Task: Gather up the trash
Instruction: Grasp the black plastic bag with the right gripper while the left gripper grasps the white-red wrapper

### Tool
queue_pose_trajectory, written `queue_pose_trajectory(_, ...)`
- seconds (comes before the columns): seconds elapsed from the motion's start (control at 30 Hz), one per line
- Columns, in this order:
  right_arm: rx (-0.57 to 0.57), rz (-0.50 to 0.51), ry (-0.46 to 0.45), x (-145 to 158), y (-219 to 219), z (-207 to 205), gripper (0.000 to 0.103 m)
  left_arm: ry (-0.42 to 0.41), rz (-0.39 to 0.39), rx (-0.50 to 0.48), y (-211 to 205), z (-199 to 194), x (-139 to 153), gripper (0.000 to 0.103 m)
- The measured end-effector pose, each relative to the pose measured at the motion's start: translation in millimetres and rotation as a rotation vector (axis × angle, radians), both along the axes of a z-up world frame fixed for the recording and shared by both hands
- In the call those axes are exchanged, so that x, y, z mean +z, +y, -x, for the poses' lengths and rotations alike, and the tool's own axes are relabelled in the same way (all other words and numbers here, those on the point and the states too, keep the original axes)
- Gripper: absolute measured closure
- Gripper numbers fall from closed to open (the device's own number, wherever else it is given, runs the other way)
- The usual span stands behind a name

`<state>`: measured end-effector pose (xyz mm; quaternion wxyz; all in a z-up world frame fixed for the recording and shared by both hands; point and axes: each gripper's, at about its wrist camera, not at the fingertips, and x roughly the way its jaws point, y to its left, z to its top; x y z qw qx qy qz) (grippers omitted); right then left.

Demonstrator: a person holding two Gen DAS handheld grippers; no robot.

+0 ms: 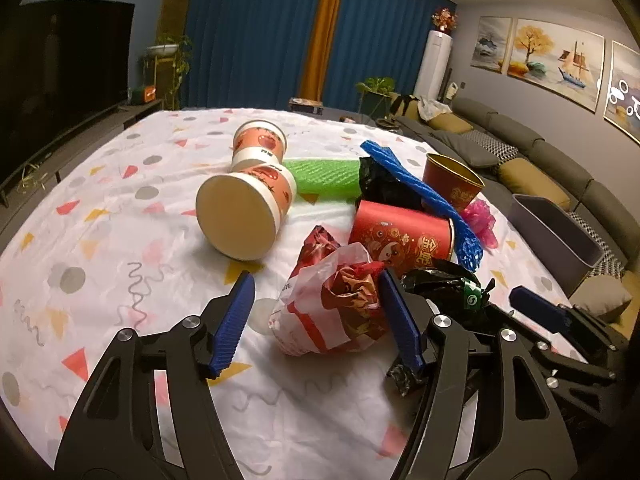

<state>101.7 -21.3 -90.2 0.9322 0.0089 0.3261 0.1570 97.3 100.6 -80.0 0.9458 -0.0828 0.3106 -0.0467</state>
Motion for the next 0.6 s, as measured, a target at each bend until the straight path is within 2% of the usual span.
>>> queue_pose_trajectory(0.2, 0.007, 0.008, 0.029, -5, 3, -5, 0.050, 0.011, 0.003, -0.027, -2, 2, -2, 0.040)
queue_pose_trajectory(0.37, 0.010, 0.020, 0.066, -10, 4, -10, 0.050, 0.022, 0.006, -0.049, -3, 2, -4, 0.049)
queue_pose_trajectory(0.43, 0.010, 0.024, 0.075, -11, 4, -12, 0.054, 0.027, 0.009, -0.055, -4, 2, -5, 0.056)
queue_pose_trajectory(0.6, 0.015, 0.038, 0.076, -12, 6, -12, 0.070, 0.034, 0.011, -0.061, -3, 3, -6, 0.059)
